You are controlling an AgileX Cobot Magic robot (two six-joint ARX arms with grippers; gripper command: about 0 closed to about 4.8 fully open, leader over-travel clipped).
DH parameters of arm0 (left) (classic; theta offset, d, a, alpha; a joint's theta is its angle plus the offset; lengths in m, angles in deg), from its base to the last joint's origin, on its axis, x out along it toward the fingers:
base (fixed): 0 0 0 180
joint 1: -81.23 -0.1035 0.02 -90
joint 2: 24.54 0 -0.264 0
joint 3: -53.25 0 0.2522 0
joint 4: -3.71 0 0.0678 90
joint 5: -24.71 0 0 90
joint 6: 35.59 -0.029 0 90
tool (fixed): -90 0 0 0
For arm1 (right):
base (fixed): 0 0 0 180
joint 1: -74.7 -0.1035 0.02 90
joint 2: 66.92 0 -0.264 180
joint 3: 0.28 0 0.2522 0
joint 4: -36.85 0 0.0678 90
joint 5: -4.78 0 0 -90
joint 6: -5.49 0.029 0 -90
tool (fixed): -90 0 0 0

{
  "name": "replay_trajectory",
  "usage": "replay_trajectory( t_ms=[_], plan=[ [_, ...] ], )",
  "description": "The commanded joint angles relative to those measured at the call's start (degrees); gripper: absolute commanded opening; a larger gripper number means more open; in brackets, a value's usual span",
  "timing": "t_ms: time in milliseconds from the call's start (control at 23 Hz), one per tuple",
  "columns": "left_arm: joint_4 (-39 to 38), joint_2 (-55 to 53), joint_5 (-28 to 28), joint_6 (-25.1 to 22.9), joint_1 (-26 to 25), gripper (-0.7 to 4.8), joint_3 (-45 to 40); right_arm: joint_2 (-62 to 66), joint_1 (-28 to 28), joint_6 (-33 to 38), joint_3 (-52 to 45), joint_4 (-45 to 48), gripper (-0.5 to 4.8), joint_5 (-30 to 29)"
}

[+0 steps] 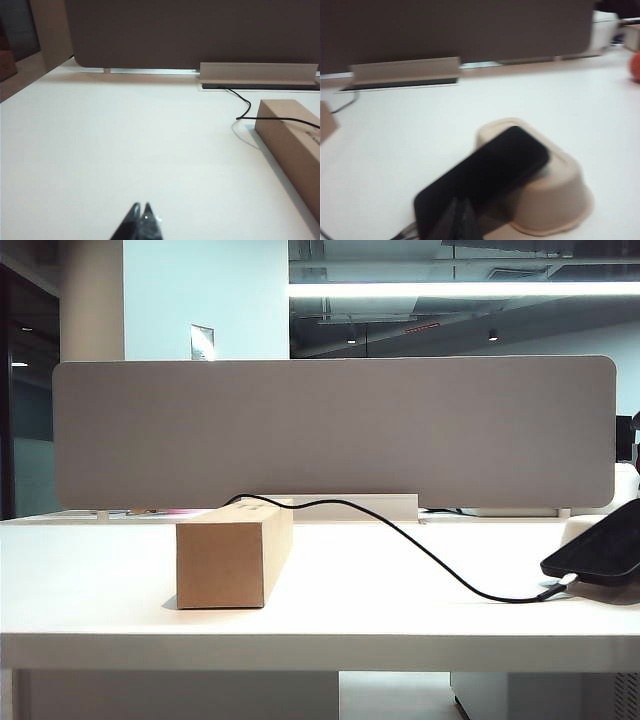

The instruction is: Pick up the charging cable and the phone, plug the charging cable into the charging port on the phone, and finally place them back on the table.

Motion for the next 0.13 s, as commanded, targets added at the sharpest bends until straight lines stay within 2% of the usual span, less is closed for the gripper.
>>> replay_trajectory(
  t_ms=[44,131],
  plan=[
    [0.7,0.0,0.3,0.0,0.0,-0.06,0.2,-0.1,-0.3,-0.2,-0.2,0.5,-0.01,0.3],
    [0.7,0.0,0.3,0.0,0.0,-0.06,0.2,-0.1,-0.3,-0.2,-0.2,0.6,-0.01,0.4]
  ],
)
